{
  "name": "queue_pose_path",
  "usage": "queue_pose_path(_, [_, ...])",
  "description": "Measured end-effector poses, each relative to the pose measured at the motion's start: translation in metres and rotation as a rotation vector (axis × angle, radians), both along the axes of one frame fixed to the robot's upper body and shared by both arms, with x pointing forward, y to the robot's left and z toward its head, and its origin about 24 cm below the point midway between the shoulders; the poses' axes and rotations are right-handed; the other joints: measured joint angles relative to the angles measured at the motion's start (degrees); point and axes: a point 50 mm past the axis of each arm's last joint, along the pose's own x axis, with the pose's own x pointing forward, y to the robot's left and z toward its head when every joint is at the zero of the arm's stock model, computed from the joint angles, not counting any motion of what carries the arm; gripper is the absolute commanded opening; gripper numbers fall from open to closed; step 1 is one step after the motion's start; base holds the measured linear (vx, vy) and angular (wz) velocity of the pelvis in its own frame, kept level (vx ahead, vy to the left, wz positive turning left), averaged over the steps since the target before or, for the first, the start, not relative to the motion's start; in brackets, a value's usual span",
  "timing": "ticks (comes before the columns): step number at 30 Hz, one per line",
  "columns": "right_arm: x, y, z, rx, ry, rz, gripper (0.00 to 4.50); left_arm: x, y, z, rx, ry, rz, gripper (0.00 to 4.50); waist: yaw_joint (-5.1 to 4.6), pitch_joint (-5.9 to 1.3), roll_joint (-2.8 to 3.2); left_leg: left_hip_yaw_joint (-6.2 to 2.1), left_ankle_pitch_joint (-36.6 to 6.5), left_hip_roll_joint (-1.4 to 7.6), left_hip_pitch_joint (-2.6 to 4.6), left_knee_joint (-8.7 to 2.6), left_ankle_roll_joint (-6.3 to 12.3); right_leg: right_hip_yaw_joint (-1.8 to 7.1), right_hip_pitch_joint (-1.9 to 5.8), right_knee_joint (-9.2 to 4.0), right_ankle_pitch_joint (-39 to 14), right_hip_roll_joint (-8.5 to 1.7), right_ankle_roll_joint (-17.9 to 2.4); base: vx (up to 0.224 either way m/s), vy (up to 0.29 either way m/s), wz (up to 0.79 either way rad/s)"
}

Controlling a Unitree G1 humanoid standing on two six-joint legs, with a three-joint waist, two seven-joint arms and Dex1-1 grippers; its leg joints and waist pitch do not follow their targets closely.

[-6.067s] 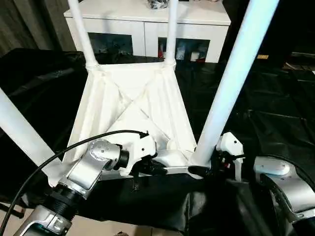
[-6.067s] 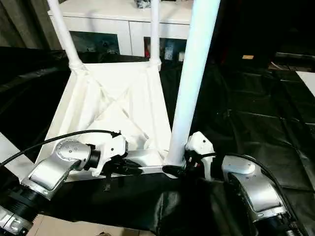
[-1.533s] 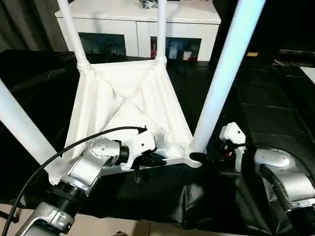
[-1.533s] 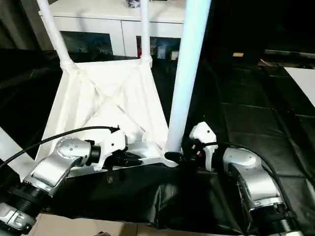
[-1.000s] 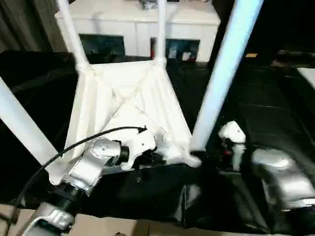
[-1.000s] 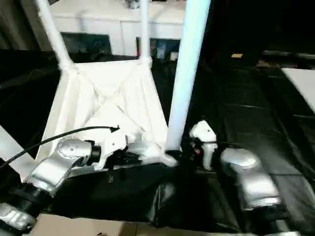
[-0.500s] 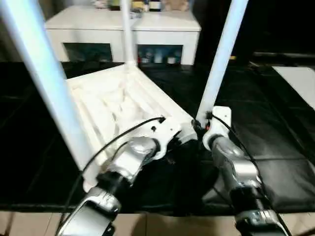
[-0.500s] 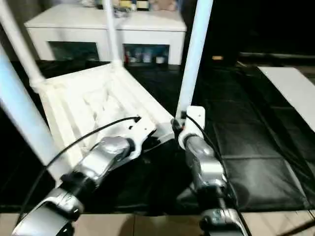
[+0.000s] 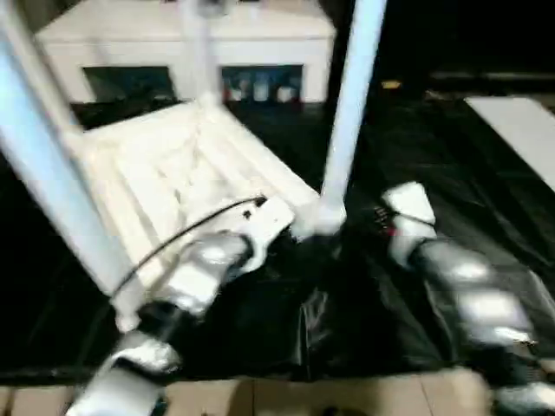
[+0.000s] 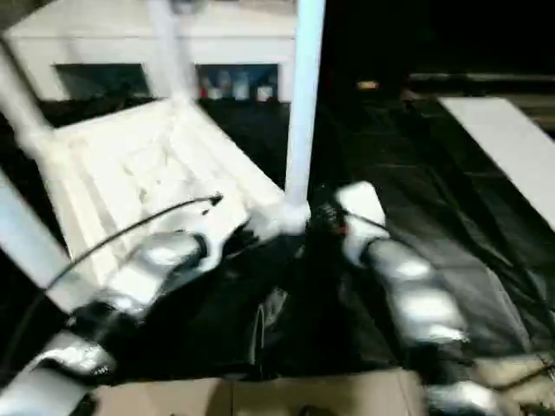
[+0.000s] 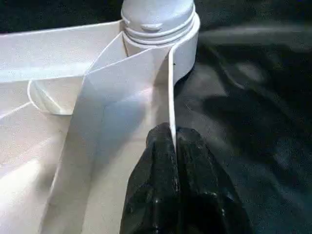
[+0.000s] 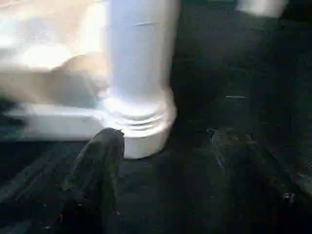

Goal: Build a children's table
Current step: Rotate leg to tighten

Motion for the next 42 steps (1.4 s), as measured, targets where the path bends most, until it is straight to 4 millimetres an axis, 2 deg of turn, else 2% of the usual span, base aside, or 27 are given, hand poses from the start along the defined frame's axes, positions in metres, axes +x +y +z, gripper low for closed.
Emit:
queue_pose_path(4, [-0.017,-0.002,-0.004,0.025,0.079,0.192,3.2,-0.013,0.013,0.004,-0.014,0.038,-0.177,0.0,1.95,-0.15,0.03,0.67,0.03,0.7,-0.17,0.48,-0.02,0.27,-0.7,1.27,0.36,0.1,-0.08,0.066,-0.049,0.08])
queue_pose_path(6, [-0.022,0.0,-0.004,0.016,0.109,0.289,3.2,-0.023,0.016,0.005,-0.014,0.073,-0.288,0.0,3.28,-0.23,0.14,0.86,0.09,1.03,-0.18,0.53,0.06,0.25,-0.71,1.35,0.09,0.29,0.18,0.067,-0.029,0.04])
queue_pose_path(9, [-0.026,-0.002,-0.005,0.004,0.134,0.34,3.2,-0.029,0.013,0.006,-0.021,0.097,-0.35,0.0,4.3,-0.27,0.2,1.23,0.23,1.19,-0.13,0.91,0.2,0.51,-0.68,1.7,-0.45,0.28,0.08,0.059,0.009,0.0])
queue_pose_path(12, [-0.026,-0.001,-0.005,0.009,0.136,0.348,3.2,-0.029,0.014,0.006,-0.019,0.101,-0.355,0.0,4.21,-0.33,0.09,1.7,0.14,1.1,-0.04,1.04,0.16,0.97,-0.76,1.91,-0.62,0.16,-0.08,0.0,0.0,0.0])
queue_pose_path(13, [-0.027,-0.001,-0.005,0.011,0.137,0.35,3.03,-0.029,0.014,0.006,-0.018,0.102,-0.355,0.0,4.19,-0.32,0.06,1.8,0.14,1.07,0.01,1.04,0.15,1.13,-0.77,1.93,-0.62,0.16,-0.08,0.0,0.0,0.0])
queue_pose_path(18, [-0.028,-0.001,-0.008,0.022,0.154,0.364,2.76,-0.03,0.018,0.004,-0.011,0.114,-0.354,0.0,4.07,-0.27,-0.16,2.06,-0.01,0.87,0.37,1.04,-0.12,1.82,-0.72,2.09,-0.64,0.21,-0.01,0.0,0.0,0.0])
queue_pose_path(25, [-0.028,-0.001,-0.009,0.045,0.164,0.374,2.7,-0.031,0.02,0.004,-0.014,0.123,-0.365,0.0,3.79,-0.27,-0.32,2.1,-0.01,0.84,0.42,1.05,-0.12,1.92,-0.68,2.09,-0.63,0.23,0.0,0.0,0.0,0.0])
queue_pose_path(31, [-0.029,-0.002,-0.009,0.053,0.168,0.377,2.69,-0.031,0.02,0.005,-0.014,0.123,-0.369,0.0,3.95,-0.28,-0.33,2.1,-0.01,0.84,0.4,1.05,-0.11,1.91,-0.68,2.1,-0.63,0.23,0.01,0.0,0.0,0.0])
queue_pose_path(33, [-0.029,-0.002,-0.009,0.059,0.17,0.375,3.25,-0.031,0.02,0.005,-0.014,0.121,-0.37,0.0,3.95,-0.28,-0.34,2.1,-0.01,0.84,0.4,1.05,-0.11,1.92,-0.68,2.1,-0.63,0.23,0.01,0.0,0.0,0.0])
queue_pose_path(39, [-0.029,0.002,-0.009,0.094,0.168,0.388,3.74,-0.032,0.02,0.004,-0.015,0.121,-0.372,0.0,3.97,-0.31,-0.38,2.1,0.0,0.85,0.42,1.05,-0.11,1.92,-0.67,2.12,-0.63,0.24,0.01,0.0,0.0,0.0])
queue_pose_path(42, [-0.03,0.004,-0.009,0.094,0.162,0.395,3.74,-0.032,0.019,0.004,-0.014,0.12,-0.372,0.0,3.96,-0.34,-0.43,2.1,0.0,0.85,0.42,1.05,-0.11,1.92,-0.67,2.12,-0.63,0.24,0.01,0.0,0.0,0.0])
